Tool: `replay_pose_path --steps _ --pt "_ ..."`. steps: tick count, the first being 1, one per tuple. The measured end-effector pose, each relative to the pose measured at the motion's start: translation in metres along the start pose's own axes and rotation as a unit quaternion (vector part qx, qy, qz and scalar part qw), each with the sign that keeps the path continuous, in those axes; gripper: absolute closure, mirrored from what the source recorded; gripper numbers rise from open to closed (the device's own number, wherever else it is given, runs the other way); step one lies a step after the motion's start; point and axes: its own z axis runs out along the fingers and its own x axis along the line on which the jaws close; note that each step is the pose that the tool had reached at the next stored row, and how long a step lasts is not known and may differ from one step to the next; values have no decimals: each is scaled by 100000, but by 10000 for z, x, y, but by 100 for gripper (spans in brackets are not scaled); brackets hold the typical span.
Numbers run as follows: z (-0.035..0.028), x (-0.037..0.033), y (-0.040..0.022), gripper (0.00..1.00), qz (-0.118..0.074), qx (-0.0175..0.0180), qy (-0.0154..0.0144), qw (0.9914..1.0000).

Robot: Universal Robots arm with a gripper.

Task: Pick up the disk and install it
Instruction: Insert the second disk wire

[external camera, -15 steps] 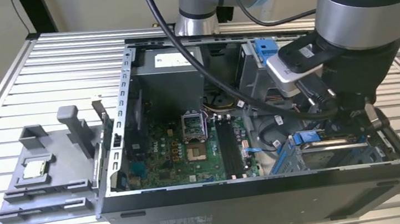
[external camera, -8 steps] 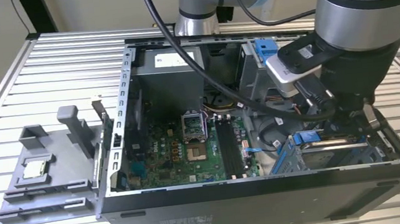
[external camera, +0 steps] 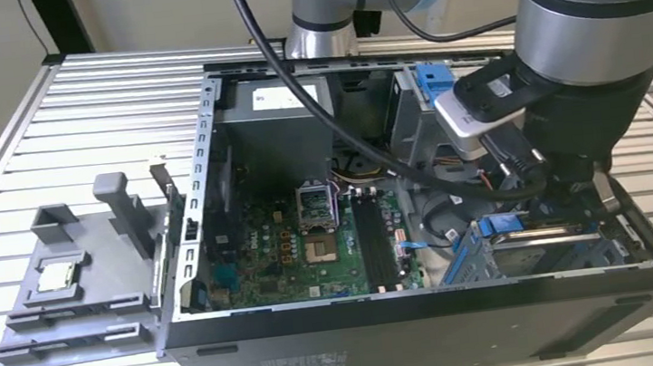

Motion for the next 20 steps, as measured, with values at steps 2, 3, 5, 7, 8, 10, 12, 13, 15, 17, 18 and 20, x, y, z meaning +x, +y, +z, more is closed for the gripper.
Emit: replay_pose_path --steps 2,3,5,7,8,10,12,13,15,17,18,20 --pt "1 2 -1 100 102 -4 32 100000" --pt "2 2 -1 100 182 -3 58 100000" --pt "5 3 0 100 690 -11 204 99997" --pt "8 3 0 100 1393 -24 407 99989" --pt "8 3 -1 100 1751 -32 520 99983" --pt "9 3 1 100 2355 -42 700 99970" --pt "10 3 1 100 2574 -46 773 99964" --pt "11 3 1 100 2634 -48 788 99962" --pt "11 3 1 100 2693 -47 805 99960" --pt "11 -3 0 100 2724 -50 819 99960" --pt "11 -6 0 100 2755 -50 829 99959" --pt "11 -16 -1 100 2858 -51 859 99955"
